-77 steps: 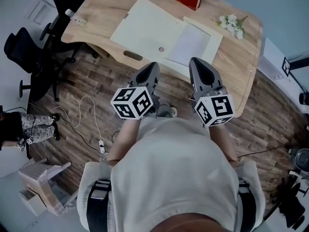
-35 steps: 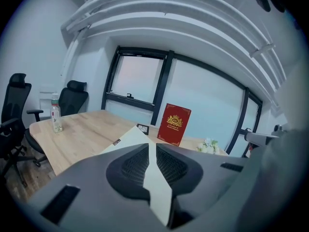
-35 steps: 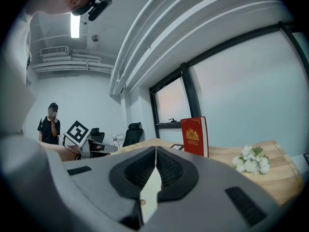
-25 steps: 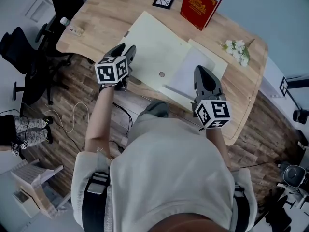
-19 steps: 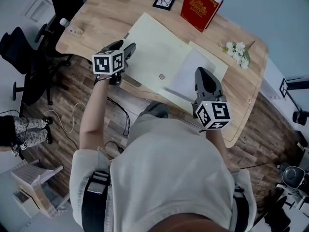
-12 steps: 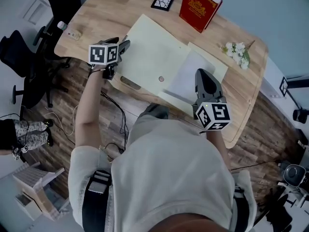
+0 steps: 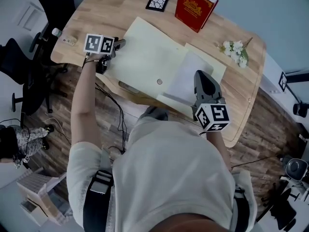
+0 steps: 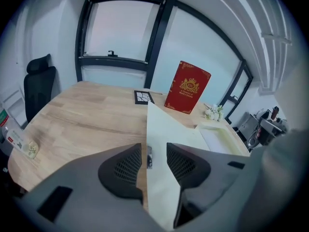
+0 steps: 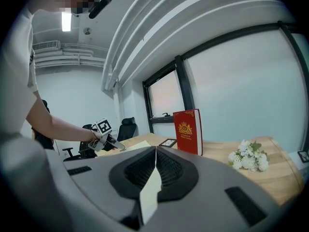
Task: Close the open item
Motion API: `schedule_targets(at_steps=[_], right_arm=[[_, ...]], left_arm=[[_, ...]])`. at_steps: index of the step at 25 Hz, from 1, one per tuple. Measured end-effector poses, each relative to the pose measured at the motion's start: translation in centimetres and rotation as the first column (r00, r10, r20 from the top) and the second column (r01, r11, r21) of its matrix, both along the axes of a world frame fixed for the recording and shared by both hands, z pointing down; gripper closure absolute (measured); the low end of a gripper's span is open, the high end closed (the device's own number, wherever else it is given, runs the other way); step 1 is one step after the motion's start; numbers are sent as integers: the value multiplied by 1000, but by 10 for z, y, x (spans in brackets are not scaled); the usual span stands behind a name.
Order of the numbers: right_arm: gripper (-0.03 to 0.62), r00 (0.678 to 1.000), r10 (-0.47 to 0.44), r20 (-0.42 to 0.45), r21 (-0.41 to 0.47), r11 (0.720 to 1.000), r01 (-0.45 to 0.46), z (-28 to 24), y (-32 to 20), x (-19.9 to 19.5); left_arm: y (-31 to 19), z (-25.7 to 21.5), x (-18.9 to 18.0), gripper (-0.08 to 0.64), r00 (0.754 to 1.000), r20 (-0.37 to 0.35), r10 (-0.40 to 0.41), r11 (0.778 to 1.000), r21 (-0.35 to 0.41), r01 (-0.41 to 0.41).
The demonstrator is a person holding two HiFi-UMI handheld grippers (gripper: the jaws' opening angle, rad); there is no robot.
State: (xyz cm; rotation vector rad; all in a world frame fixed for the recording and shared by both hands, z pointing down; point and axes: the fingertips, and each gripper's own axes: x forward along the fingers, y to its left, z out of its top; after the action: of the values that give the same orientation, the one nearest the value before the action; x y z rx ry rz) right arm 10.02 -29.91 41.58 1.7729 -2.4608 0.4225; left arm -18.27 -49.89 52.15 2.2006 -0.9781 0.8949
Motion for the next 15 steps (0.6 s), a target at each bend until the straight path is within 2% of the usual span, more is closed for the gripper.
schedule_targets(at_steps=[4,6,15], right_arm=[[572,1000,6,0,-1,1000,-6,1,-2,1],[572,1000,8,-2,-3,1000,-8,2,-1,1],[572,1000,3,0,-6,1000,-3,2,2,-2]], left_arm=[[2,19,-3,423,996,72,46,998,-56,-42],[4,24,-2,451,995,82,55,997,-66,-49],[7,7,5,479,998,17,57,997,-54,-56]])
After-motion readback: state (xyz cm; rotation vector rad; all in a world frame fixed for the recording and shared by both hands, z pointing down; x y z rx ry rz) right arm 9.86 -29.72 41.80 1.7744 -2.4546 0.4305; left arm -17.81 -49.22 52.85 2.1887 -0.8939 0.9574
